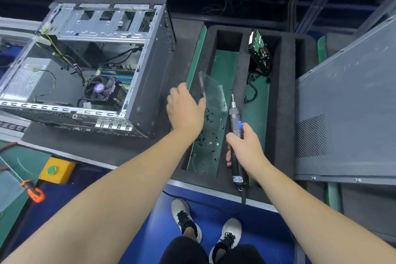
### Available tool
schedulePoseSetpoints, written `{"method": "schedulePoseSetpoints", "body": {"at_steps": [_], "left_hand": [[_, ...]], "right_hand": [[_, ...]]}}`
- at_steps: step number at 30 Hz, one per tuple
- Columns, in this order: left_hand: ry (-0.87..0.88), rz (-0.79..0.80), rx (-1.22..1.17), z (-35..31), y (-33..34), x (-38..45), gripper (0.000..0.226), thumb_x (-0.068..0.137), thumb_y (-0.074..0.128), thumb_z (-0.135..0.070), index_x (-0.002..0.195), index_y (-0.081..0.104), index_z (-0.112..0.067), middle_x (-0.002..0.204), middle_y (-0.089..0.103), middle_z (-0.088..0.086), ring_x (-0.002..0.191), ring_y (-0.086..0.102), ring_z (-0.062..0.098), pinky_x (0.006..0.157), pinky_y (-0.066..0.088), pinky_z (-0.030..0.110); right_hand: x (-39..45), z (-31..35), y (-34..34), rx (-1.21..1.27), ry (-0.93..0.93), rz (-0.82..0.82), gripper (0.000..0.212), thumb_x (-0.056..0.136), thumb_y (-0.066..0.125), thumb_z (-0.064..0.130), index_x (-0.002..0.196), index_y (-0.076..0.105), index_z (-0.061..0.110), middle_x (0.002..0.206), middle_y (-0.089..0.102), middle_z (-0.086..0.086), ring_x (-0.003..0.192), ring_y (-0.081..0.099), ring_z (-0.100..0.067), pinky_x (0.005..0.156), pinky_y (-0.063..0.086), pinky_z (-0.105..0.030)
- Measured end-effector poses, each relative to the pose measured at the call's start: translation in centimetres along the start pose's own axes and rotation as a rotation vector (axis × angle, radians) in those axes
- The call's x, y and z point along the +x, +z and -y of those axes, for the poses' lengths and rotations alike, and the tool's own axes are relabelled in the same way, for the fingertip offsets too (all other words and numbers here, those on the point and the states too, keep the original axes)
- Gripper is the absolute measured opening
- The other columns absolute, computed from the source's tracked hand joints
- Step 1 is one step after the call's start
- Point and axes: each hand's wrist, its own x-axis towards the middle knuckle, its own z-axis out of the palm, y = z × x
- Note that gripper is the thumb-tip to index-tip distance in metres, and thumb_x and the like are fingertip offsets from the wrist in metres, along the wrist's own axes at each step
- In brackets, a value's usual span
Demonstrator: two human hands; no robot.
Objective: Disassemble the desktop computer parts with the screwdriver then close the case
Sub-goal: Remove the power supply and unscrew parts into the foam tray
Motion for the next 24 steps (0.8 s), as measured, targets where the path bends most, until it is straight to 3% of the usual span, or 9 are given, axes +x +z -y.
{"method": "schedulePoseSetpoints", "body": {"at_steps": [1,2,4,6,10,15,18,21,24], "left_hand": [[0.152,-0.034,0.047,0.6,0.6,-1.0,0.034,0.092,0.068,-0.036,0.121,0.060,-0.019,0.113,0.062,0.004,0.104,0.059,0.025,0.089,0.049,0.038],[0.294,0.029,0.124,1.1,1.3,-2.2,0.018,0.094,0.063,-0.029,0.108,0.065,-0.020,0.102,0.064,0.002,0.095,0.062,0.025,0.082,0.049,0.037],[0.510,0.269,0.371,1.6,2.9,-4.0,0.011,0.094,0.057,-0.017,0.098,0.067,-0.018,0.095,0.069,0.003,0.089,0.066,0.028,0.077,0.042,0.035],[0.592,0.456,0.588,1.6,4.4,-4.7,0.015,0.089,0.058,-0.007,0.096,0.065,-0.019,0.098,0.070,0.003,0.092,0.066,0.028,0.077,0.032,0.034],[0.526,0.579,0.691,1.5,7.0,-4.8,0.022,0.085,0.063,-0.004,0.097,0.065,-0.022,0.104,0.071,0.002,0.101,0.066,0.026,0.081,0.034,0.032],[0.434,0.632,0.609,1.8,8.3,-4.2,0.027,0.089,0.055,0.005,0.109,0.066,-0.010,0.113,0.070,0.012,0.108,0.067,0.032,0.078,0.035,0.031],[0.404,0.622,0.556,1.9,8.1,-4.2,0.029,0.091,0.051,0.007,0.113,0.063,-0.007,0.116,0.069,0.015,0.109,0.066,0.034,0.081,0.044,0.033],[0.327,0.564,0.391,1.8,7.6,-4.5,0.027,0.090,0.050,0.009,0.112,0.055,-0.005,0.113,0.064,0.016,0.105,0.063,0.036,0.079,0.045,0.039],[0.169,0.482,0.040,2.0,6.9,-4.5,0.008,0.095,0.054,-0.004,0.099,0.058,-0.009,0.097,0.066,0.010,0.089,0.063,0.030,0.071,0.048,0.035]], "right_hand": [[0.0,0.0,0.0,0.007,0.002,0.000,0.015,0.079,0.055,0.022,0.092,0.048,0.019,0.065,0.052,-0.002,0.048,0.054,-0.029,0.047,0.052,-0.038],[-0.1,0.0,0.0,0.014,0.004,-0.001,0.014,0.079,0.054,0.022,0.091,0.048,0.019,0.065,0.052,-0.004,0.048,0.054,-0.029,0.047,0.052,-0.038],[-0.2,0.1,0.1,0.019,0.006,-0.004,0.014,0.078,0.054,0.022,0.090,0.048,0.020,0.065,0.052,-0.004,0.048,0.055,-0.029,0.047,0.052,-0.038],[-0.2,0.1,0.1,0.020,0.006,-0.008,0.013,0.077,0.055,0.022,0.089,0.049,0.020,0.065,0.052,-0.004,0.047,0.055,-0.028,0.047,0.053,-0.038],[-0.1,0.0,0.2,0.017,0.007,-0.005,0.014,0.077,0.054,0.020,0.089,0.048,0.019,0.065,0.051,-0.005,0.046,0.054,-0.029,0.047,0.052,-0.039],[-0.1,0.1,0.1,0.000,0.009,-0.023,0.017,0.075,0.055,0.021,0.090,0.049,0.018,0.066,0.052,-0.005,0.046,0.055,-0.030,0.047,0.053,-0.038],[-0.1,0.1,0.2,-0.010,0.007,-0.025,0.017,0.076,0.054,0.021,0.091,0.049,0.017,0.066,0.052,-0.004,0.046,0.055,-0.029,0.048,0.053,-0.039],[-0.1,0.2,0.3,-0.024,0.009,-0.026,0.016,0.077,0.054,0.020,0.091,0.048,0.018,0.066,0.053,-0.003,0.046,0.056,-0.029,0.047,0.053,-0.039],[-0.1,0.2,0.3,-0.042,0.016,-0.027,0.018,0.077,0.054,0.020,0.093,0.048,0.016,0.067,0.053,-0.006,0.046,0.056,-0.030,0.046,0.052,-0.038]]}}
